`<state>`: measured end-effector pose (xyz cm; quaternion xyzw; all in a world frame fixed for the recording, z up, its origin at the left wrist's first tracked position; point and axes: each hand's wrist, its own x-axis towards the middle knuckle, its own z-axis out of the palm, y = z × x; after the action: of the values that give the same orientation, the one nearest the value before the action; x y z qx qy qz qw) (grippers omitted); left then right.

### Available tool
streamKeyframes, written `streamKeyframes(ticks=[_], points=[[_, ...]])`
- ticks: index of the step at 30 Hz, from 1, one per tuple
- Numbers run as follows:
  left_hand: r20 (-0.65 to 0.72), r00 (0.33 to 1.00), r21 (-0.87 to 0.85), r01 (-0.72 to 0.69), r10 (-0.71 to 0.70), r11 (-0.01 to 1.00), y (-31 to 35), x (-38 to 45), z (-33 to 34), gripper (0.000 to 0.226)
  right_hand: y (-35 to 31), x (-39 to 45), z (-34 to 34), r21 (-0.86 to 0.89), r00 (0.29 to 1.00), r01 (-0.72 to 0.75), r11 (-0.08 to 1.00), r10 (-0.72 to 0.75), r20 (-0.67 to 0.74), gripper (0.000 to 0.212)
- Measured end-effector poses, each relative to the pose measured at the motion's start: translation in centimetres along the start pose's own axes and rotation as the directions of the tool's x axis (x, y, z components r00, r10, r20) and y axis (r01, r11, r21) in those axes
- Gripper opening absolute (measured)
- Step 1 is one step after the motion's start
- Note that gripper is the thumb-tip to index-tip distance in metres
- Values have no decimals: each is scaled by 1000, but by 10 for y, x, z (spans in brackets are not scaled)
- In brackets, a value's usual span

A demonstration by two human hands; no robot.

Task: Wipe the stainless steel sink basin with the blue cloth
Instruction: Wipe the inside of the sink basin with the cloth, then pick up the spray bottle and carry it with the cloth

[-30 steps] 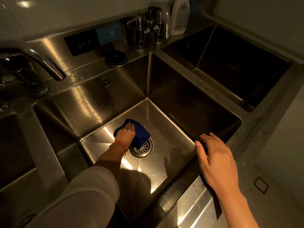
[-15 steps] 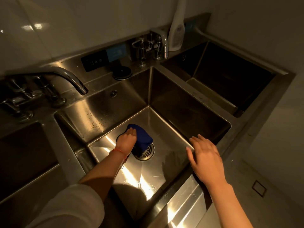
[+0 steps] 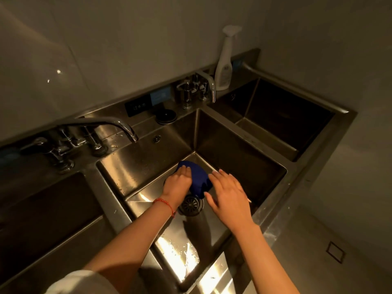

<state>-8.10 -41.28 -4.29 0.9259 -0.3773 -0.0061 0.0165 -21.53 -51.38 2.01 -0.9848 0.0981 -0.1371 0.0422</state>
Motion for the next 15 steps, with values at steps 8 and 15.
streamKeyframes(ticks=[8, 15], points=[[-73, 996, -5, -58, 58, 998, 12, -19, -43, 66, -35, 7, -13, -28, 999, 5, 1000, -4, 47, 66], [-214, 968, -11, -134, 129, 991, 16, -36, -77, 56, -48, 7, -26, -125, 994, -58, 990, 46, -101, 63]])
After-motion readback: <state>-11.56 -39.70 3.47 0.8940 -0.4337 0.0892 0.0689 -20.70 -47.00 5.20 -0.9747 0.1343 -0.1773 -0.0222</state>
